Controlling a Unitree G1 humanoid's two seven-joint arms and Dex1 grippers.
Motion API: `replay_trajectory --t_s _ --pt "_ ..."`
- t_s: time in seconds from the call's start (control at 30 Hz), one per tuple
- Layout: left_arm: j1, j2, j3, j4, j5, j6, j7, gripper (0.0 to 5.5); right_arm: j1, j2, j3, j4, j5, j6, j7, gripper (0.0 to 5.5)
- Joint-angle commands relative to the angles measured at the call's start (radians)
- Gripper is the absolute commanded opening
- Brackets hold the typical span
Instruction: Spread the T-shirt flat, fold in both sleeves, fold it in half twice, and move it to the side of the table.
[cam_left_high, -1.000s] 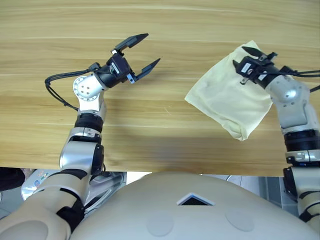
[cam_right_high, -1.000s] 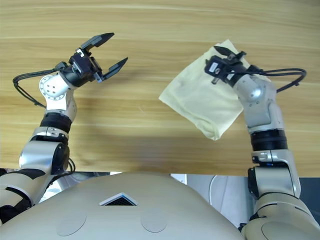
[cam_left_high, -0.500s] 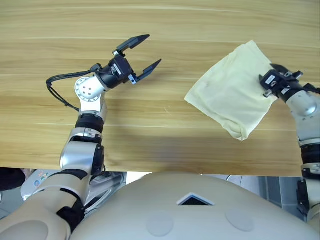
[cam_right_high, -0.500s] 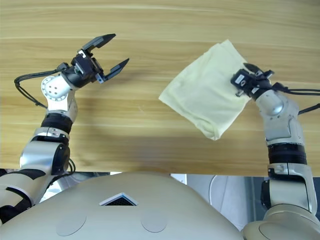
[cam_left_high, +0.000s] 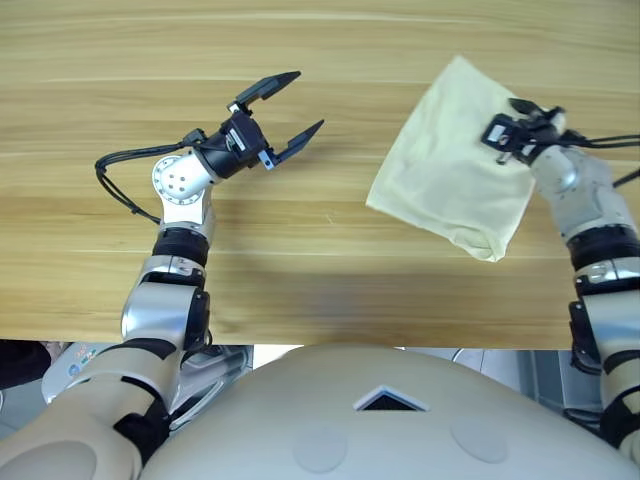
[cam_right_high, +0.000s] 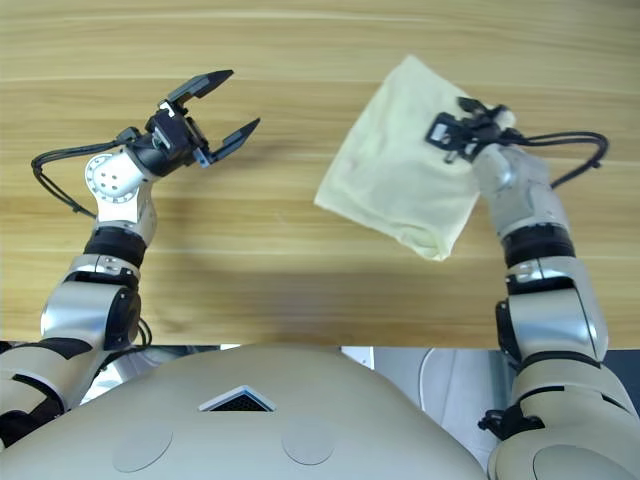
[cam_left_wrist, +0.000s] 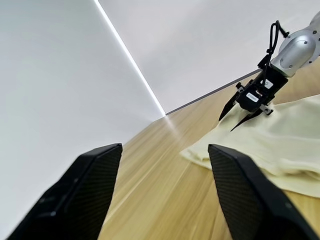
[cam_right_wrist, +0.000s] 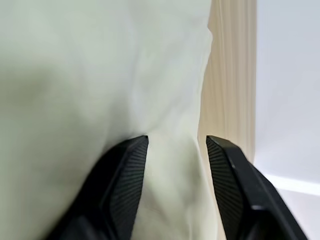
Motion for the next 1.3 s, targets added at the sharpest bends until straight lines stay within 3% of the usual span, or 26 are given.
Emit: replay_trajectory --t_s 0.03,0.2,0.6,0.8,1.0,1.3 --pt "-0.019 -0.003 -0.013 0.018 0.015 -0.004 -0.002 3.19 -0.013 0.033 0.097 -0.045 -0.024 -0.13 0.073 2.15" --pt "-0.025 -0.003 -0.019 0.025 0.017 -0.006 -0.006 3.19 -0.068 0.051 0.166 -0.04 -0.072 -0.189 0.085 2.15" --pt "-0.019 -0.011 -0.037 0.022 0.015 -0.008 -0.003 3.19 0.14 0.048 0.154 -0.524 -0.017 -0.086 0.279 2.15" --pt "-0.016 -0.016 -0.041 0.025 0.016 -0.01 0.001 3.19 0.155 0.03 0.042 -0.592 0.006 -0.019 0.221 2.15" --pt "-0.001 -0.022 -0.043 0.014 0.017 -0.011 0.01 3.19 0.328 -0.177 -0.213 -0.713 0.051 0.027 0.229 2.15" --pt "-0.006 -0.029 -0.046 0.015 0.024 -0.009 0.023 3.19 0.518 -0.248 -0.246 -0.674 0.054 0.01 0.237 2.15"
